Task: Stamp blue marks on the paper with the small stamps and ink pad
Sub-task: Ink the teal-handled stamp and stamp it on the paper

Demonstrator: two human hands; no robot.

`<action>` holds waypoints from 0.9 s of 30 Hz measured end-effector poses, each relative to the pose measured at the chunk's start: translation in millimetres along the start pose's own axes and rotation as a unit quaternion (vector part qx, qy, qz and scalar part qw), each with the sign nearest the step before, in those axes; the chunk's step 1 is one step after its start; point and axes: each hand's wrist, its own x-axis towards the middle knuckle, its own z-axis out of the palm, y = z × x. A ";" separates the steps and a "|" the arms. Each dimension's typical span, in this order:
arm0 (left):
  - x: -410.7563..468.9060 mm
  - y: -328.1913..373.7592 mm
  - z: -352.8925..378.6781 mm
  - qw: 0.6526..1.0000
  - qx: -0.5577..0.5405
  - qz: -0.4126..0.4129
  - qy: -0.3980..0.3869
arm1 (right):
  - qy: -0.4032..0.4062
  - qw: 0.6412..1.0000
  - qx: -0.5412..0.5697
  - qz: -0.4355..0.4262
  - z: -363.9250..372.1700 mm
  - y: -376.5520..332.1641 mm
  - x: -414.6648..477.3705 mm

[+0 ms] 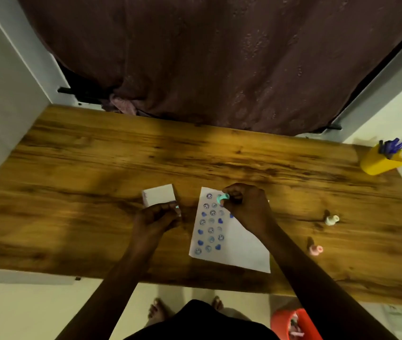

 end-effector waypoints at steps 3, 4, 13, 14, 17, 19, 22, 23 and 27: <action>2.3 -1.8 13.7 1.000 0.015 0.003 -0.012 | 0.040 0.998 -0.043 0.029 -13.1 27.3 -11.4; 2.5 -2.8 17.6 1.000 0.020 0.004 -0.018 | 0.045 0.997 -0.060 0.036 -15.8 34.9 -15.1; 1.8 -6.7 43.0 0.998 0.041 0.010 -0.040 | -0.002 0.991 -0.114 0.065 -8.7 60.6 -30.2; 1.8 -6.4 43.9 0.998 0.039 0.008 -0.038 | -0.013 0.991 -0.112 0.067 -6.8 61.3 -30.1; 2.8 -6.3 46.1 0.998 0.035 0.005 -0.042 | -0.024 0.991 -0.116 0.067 -2.9 61.9 -27.4; 3.2 -6.6 46.8 0.998 0.033 0.008 -0.049 | -0.024 0.991 -0.121 0.059 -1.0 62.9 -24.8; 3.6 -6.9 46.1 0.999 0.028 0.006 -0.044 | -0.027 0.991 -0.121 0.055 1.1 64.8 -22.5; 3.7 -7.5 45.6 0.999 0.026 0.003 -0.040 | -0.028 0.991 -0.121 0.055 1.8 66.0 -21.9; 5.7 -10.3 44.0 0.999 0.026 0.001 -0.031 | -0.030 0.990 -0.128 0.056 5.8 69.9 -20.9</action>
